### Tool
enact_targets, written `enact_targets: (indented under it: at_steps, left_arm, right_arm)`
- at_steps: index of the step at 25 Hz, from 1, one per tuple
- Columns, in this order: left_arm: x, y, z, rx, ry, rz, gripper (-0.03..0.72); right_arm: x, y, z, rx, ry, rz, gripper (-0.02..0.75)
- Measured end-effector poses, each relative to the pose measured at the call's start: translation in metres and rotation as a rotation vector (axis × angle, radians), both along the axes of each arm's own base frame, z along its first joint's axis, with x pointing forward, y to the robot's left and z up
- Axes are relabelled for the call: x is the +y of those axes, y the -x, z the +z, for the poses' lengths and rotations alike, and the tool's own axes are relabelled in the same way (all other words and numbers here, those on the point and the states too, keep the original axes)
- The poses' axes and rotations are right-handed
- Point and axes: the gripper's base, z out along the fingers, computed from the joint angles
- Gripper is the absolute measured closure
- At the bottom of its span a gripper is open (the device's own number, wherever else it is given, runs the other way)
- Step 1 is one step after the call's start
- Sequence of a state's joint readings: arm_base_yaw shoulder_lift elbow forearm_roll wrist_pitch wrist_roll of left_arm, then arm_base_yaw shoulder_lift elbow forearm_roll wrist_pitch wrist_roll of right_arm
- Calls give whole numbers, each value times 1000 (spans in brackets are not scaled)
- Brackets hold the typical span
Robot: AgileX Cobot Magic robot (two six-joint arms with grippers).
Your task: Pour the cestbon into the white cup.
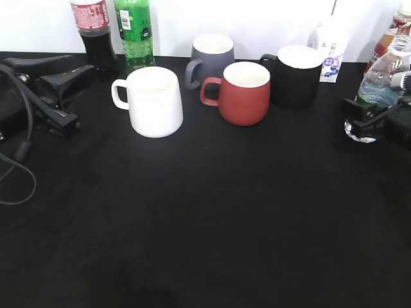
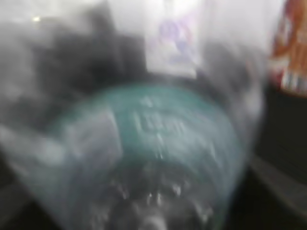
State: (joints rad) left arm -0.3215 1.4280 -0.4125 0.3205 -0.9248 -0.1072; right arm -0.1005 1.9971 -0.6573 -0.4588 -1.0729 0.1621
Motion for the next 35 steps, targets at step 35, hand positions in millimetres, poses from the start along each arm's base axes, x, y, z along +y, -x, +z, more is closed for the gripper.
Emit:
enact_targets:
  at_steps: [35]
  left_arm:
    - [100,230,79,581,-158,145,398]
  right_arm:
    - [-23,344,207,342,-85,-164,162]
